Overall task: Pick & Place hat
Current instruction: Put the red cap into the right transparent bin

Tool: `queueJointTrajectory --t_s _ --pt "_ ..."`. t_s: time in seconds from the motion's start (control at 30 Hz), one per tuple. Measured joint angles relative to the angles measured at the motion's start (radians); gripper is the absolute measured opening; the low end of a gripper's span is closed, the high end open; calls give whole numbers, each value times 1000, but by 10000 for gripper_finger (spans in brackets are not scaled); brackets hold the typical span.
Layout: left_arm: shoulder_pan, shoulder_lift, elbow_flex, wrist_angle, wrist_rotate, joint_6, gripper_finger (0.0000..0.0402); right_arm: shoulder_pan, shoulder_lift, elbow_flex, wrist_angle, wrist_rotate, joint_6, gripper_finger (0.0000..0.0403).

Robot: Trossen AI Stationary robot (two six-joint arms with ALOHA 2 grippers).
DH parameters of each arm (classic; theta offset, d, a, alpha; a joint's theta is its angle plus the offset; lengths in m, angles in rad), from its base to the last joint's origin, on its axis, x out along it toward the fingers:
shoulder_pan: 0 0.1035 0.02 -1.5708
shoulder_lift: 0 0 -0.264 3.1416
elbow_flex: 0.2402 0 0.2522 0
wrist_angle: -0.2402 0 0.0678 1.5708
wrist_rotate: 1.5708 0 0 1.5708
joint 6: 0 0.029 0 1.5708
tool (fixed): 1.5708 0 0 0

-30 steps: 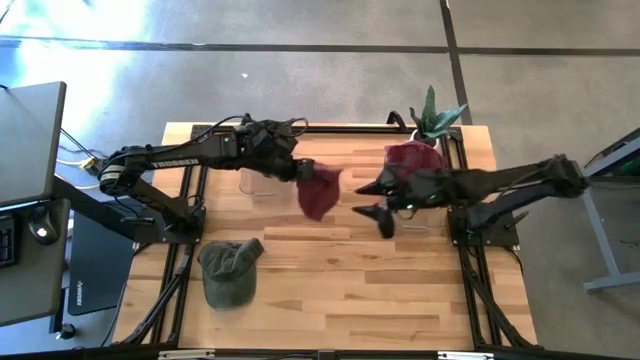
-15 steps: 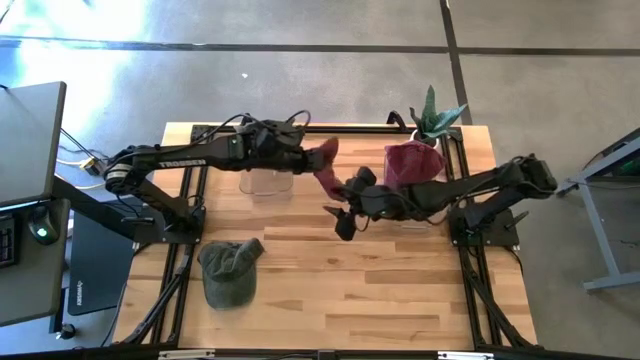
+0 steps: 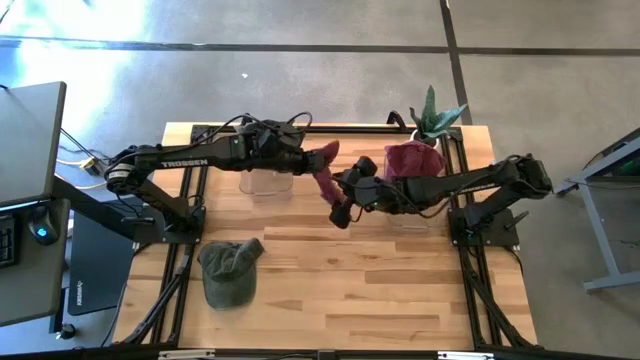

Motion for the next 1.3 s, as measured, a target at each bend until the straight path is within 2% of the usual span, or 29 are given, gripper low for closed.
queueJointTrajectory --t_s 0.2,0.33,0.5,0.67,0.73,0.77,0.93,1.07,1.2,1.3 --pt "0 0 0 8 -4 -1 0 8 78 -1 52 142 -3 304" --pt "0 0 0 10 -4 -1 0 8 116 -1 80 244 -20 274" --pt "0 0 0 11 -4 -1 0 7 144 -1 97 258 -52 191" --pt "0 0 0 22 -8 4 12 7 143 -1 108 176 -66 69" --pt "0 0 0 33 -7 33 27 6 138 -1 107 116 -70 21" --pt "0 0 0 41 -5 49 36 6 134 -1 106 75 -69 13" --pt "6 -3 0 47 44 142 94 7 44 -1 -3 -153 22 10" --pt "28 -30 0 64 167 240 134 2 -94 -1 -159 -354 69 10" --pt "34 -42 0 114 310 405 152 -19 -213 -1 -293 -639 65 5" --pt "13 -42 0 182 397 546 154 -31 -267 -2 -363 -799 45 7"
